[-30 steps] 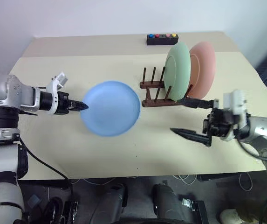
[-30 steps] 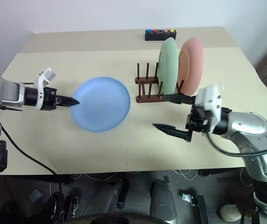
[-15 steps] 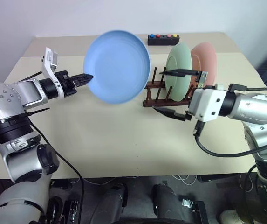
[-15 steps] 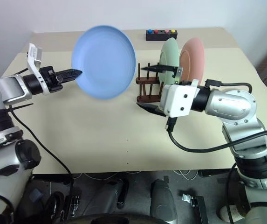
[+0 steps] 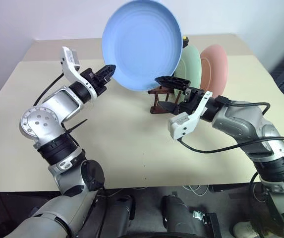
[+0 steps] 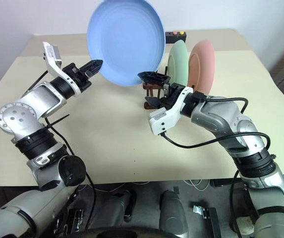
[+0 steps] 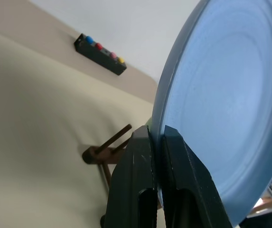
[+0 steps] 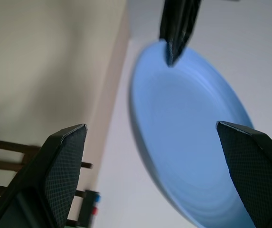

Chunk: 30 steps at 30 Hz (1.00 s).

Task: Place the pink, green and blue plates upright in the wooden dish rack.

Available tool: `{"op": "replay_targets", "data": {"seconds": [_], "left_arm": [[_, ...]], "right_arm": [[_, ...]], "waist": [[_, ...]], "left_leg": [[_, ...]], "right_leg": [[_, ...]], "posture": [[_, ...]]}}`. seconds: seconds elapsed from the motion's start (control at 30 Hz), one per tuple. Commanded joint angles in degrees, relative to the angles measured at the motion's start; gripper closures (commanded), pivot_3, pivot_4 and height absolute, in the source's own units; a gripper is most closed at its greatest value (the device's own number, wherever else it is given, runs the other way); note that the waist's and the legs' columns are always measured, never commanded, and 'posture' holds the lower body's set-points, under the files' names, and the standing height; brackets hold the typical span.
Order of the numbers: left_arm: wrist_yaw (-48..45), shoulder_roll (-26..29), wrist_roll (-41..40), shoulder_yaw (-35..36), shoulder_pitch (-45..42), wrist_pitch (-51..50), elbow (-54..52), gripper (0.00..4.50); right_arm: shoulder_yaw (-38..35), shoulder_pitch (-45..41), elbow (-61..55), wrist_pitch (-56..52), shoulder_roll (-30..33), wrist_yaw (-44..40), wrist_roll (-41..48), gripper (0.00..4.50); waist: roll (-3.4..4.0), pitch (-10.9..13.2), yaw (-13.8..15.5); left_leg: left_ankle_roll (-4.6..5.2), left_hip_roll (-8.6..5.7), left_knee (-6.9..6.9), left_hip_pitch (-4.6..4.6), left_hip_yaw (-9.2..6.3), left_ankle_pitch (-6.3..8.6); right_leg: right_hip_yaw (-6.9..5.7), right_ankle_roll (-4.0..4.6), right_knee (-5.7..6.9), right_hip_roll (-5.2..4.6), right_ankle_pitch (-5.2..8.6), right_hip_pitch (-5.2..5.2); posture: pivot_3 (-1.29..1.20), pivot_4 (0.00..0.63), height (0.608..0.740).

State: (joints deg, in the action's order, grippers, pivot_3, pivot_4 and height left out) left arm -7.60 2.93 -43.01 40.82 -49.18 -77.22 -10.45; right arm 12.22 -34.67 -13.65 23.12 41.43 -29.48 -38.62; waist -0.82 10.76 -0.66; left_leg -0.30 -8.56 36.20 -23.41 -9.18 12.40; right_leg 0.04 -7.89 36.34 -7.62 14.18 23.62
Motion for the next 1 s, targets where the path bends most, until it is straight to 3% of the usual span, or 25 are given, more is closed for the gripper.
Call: {"op": "replay_targets", "data": {"seconds": [0.03,0.47,0.57,0.8,1.0], "left_arm": [[1.8,-0.6,-3.3,-1.0,-0.4,2.1,-3.1,4.44],[7.9,-2.8,-10.6,-3.3,1.7,4.7,-4.0,4.44],[8.6,-3.0,-12.5,-4.3,2.3,5.0,-4.0,4.50],[10.7,-1.5,-16.8,-5.7,3.7,5.8,-3.7,4.50],[11.4,-0.6,-20.3,-8.2,5.0,8.2,-4.0,4.50]], "right_arm": [[-0.9,-2.5,-0.4,-1.4,-1.6,3.8,-4.6,0.00],[1.8,-1.6,0.6,-2.5,-4.8,4.9,-9.2,0.00],[2.7,-1.2,1.2,-3.1,-5.4,4.6,-9.5,0.87],[2.1,-1.5,2.0,-3.9,-4.4,4.8,-9.8,4.31],[1.9,-1.2,1.5,-4.3,-4.7,4.4,-9.4,4.42]], "waist": [[0.00,0.0,0.1],[-0.01,0.0,0.0],[-0.01,0.0,0.1],[-0.01,0.0,0.1],[0.00,0.0,0.1]], "left_leg": [[0.00,0.00,0.00,0.00,0.00,0.00],[-0.03,0.02,-0.02,0.01,0.00,-0.02],[-0.03,0.02,-0.01,0.01,0.00,-0.02],[-0.04,0.02,-0.02,0.01,-0.01,-0.02],[-0.05,0.02,-0.03,0.02,0.00,-0.03]], "right_leg": [[0.00,0.00,0.00,0.00,0.00,-0.01],[0.00,0.02,-0.02,0.03,-0.01,-0.02],[0.00,0.02,-0.03,0.02,-0.01,-0.03],[0.00,0.03,-0.03,0.04,-0.02,-0.03],[0.03,0.04,-0.02,0.04,-0.02,-0.02]], "posture": [[0.00,0.150,0.740],[0.00,0.150,0.740],[0.00,0.150,0.740],[0.00,0.150,0.740],[0.00,0.150,0.740]]}}
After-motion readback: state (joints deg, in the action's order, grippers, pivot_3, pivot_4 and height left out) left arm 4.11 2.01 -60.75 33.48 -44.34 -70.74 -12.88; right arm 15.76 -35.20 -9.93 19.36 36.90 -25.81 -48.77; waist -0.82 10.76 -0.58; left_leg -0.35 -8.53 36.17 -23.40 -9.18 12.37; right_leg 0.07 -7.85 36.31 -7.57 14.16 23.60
